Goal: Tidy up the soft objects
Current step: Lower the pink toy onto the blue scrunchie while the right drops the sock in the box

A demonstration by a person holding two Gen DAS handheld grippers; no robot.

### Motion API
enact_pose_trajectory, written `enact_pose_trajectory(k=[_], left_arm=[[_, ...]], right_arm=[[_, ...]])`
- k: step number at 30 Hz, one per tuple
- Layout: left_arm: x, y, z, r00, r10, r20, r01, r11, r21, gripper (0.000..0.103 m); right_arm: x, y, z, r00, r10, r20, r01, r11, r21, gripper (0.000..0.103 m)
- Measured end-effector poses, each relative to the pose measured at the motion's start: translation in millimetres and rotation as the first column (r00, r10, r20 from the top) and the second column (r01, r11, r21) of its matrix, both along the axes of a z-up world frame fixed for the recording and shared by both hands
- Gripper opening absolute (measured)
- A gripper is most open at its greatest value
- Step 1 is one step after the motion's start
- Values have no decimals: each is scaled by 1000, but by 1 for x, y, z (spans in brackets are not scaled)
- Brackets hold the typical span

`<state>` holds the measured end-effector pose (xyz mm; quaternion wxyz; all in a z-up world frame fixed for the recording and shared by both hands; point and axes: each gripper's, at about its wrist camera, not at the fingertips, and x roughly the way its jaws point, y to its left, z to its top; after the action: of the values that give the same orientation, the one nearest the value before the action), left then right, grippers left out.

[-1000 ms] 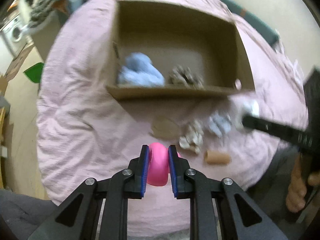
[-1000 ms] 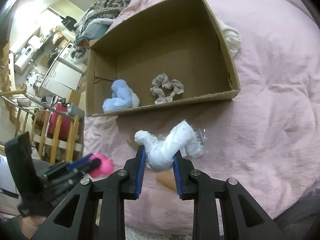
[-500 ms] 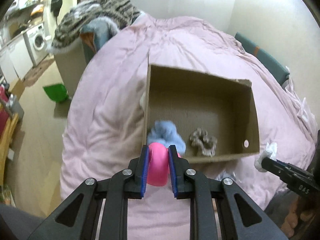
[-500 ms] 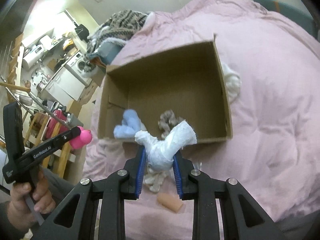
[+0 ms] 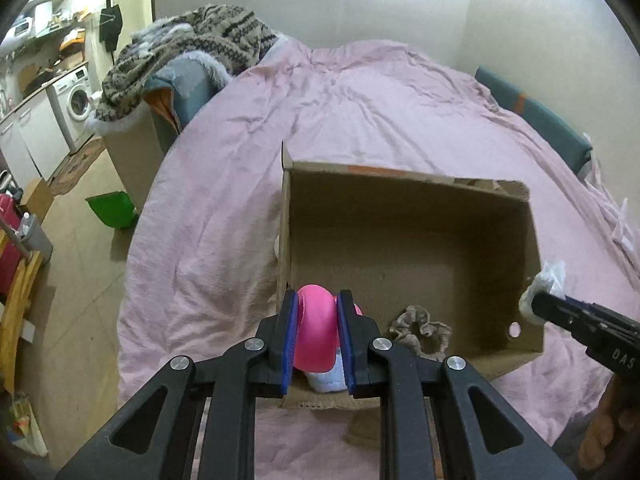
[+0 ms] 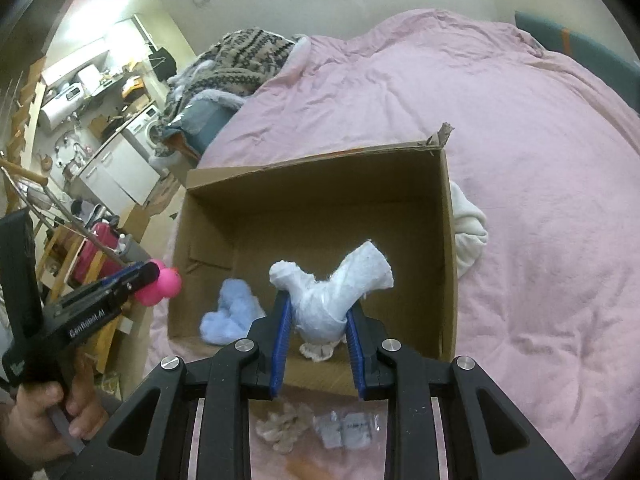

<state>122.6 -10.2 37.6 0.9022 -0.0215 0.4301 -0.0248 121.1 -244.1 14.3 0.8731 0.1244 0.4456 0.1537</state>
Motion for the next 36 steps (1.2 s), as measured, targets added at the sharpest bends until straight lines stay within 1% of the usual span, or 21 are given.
enact_pose_trajectory(k=[4, 7, 10, 15, 17, 22, 26, 30, 36], left_arm=[[8, 5, -20, 999, 14, -50, -16, 998, -53, 17], [8, 5, -31, 1000, 4, -29, -4, 1000, -15, 18], [8, 3, -38, 999, -7, -32, 7, 1000, -12, 17], [2, -2, -32, 999, -30, 19, 30, 1000, 7, 18], [-1, -5, -32, 998, -47, 32, 46, 999, 26, 18], [0, -11, -36, 997, -68, 25, 67, 997, 46, 18], [-1, -13, -38, 996, -84, 13, 84, 996, 34, 18], [-1, -15, -43, 997, -79, 1, 79, 996, 50, 18], [0, -15, -47, 997, -74, -14, 75, 996, 45, 18]], right_arm=[[3, 0, -15, 1000, -6, -25, 6, 1000, -9, 28], [3, -1, -28, 998, -18, -55, 17, 1000, -13, 28], [3, 3, -37, 998, -15, -65, 11, 999, -53, 28], [1, 9, -47, 995, -3, -100, -5, 997, -80, 28], [1, 11, -50, 994, 0, -109, -10, 996, -91, 28], [-1, 13, -53, 993, 7, -122, -19, 995, -102, 28], [-2, 15, -52, 992, 14, -123, -27, 994, -106, 28], [-1, 15, -52, 992, 17, -127, -29, 995, -96, 28], [-2, 15, -52, 991, 32, -133, -42, 996, -79, 28]])
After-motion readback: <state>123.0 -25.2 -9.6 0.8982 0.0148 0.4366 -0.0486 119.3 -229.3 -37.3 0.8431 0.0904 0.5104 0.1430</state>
